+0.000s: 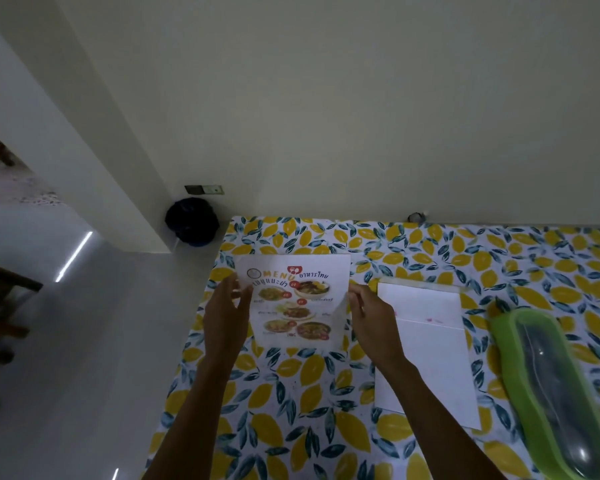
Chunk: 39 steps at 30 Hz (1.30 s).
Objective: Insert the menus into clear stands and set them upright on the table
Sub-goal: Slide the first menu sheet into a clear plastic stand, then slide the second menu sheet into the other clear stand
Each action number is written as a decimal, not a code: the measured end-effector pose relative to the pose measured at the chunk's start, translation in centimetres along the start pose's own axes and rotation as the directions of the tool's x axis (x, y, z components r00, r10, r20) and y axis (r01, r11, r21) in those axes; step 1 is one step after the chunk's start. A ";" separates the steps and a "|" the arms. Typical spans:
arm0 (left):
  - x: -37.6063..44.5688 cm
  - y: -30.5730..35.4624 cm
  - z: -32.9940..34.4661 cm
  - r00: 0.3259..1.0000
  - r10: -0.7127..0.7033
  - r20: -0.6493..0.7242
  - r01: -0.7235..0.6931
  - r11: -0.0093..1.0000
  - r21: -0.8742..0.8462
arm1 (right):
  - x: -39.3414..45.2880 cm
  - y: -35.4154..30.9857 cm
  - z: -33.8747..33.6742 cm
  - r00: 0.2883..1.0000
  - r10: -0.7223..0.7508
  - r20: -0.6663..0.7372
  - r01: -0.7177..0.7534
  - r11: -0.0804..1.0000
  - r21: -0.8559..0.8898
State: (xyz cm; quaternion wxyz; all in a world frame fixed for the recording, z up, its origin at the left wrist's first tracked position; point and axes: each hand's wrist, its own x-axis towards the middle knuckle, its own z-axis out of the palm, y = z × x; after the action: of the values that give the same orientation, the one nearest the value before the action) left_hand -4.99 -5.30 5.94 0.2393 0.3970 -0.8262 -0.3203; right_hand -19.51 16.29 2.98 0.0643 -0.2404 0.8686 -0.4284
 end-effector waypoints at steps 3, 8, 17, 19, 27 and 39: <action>-0.6 0.0 -0.7 0.997 -0.024 0.074 0.025 1.000 -0.008 | -1.6 0.6 -1.0 1.000 0.017 0.004 -0.017 0.999 -0.029; -3.4 -0.9 -0.7 0.989 -0.034 0.147 0.035 0.999 -0.006 | -6.4 2.1 -3.3 0.999 0.048 -0.025 -0.050 0.993 -0.105; -13.3 1.1 5.0 0.913 0.059 0.403 -0.045 0.998 -0.045 | -17.2 5.8 -8.0 0.984 0.156 -0.087 -0.171 0.963 -0.209; -15.2 1.9 6.7 0.879 0.098 0.466 -0.077 0.995 -0.064 | -19.0 7.2 -9.3 0.975 0.190 -0.118 -0.212 0.954 -0.212; -18.8 4.6 13.0 0.804 0.093 0.587 -0.064 0.995 -0.070 | -19.8 13.4 -12.4 0.938 0.326 -0.120 -0.345 0.914 -0.216; -19.7 5.1 21.9 0.814 -0.195 0.548 0.084 0.972 0.221 | -14.6 22.2 -11.9 0.851 0.523 0.043 -0.512 0.846 -0.145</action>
State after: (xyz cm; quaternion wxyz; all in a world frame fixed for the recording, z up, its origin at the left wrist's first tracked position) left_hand -10.52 20.51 -8.04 -0.0787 0.3645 -0.8545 -0.3616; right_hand -18.52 43.13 -8.15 0.1968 -0.0180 0.9235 -0.3286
